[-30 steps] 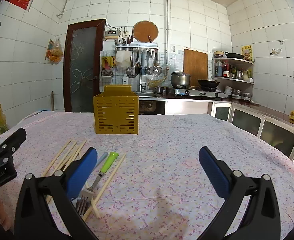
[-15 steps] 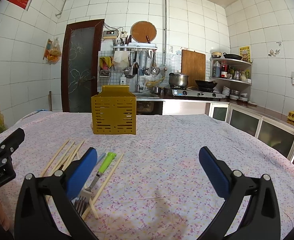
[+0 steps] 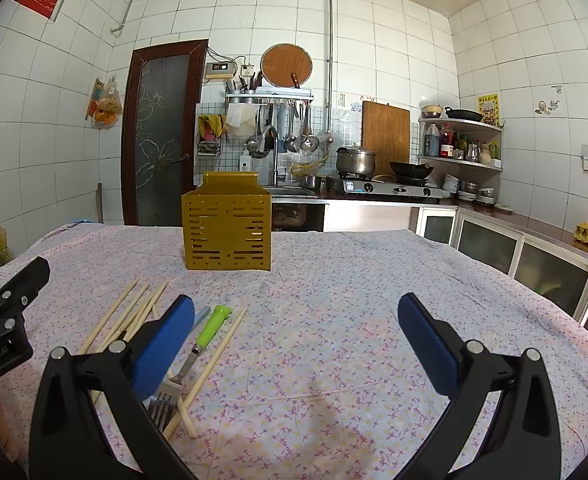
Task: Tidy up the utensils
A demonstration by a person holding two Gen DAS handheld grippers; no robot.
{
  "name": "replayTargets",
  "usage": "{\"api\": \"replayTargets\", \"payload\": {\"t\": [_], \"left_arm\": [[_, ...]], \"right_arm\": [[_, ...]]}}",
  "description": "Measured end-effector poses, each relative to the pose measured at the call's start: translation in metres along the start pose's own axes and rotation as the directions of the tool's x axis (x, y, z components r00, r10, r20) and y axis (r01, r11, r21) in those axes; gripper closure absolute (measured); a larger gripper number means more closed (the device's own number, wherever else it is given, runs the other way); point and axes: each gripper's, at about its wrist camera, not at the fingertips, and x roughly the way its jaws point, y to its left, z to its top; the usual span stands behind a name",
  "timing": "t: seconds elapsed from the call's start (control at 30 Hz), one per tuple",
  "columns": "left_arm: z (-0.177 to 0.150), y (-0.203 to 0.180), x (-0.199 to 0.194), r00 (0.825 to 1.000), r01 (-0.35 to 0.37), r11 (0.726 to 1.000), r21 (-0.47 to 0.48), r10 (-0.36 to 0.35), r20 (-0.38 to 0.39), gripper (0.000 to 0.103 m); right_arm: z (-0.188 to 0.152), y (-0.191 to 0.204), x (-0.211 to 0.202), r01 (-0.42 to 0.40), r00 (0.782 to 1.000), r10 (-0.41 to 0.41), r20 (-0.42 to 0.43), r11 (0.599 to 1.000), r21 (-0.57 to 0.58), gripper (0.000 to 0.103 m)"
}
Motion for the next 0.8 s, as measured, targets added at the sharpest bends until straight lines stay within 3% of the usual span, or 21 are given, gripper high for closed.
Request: {"api": "replayTargets", "payload": {"t": [0.8], "left_arm": [[0.0014, -0.0028, -0.0017, 1.0, -0.002, 1.0, 0.003, 0.002, 0.001, 0.005]], "right_arm": [[0.0045, -0.0031, -0.001, 0.008, 1.0, -0.008, 0.002, 1.0, 0.002, 0.004]]}}
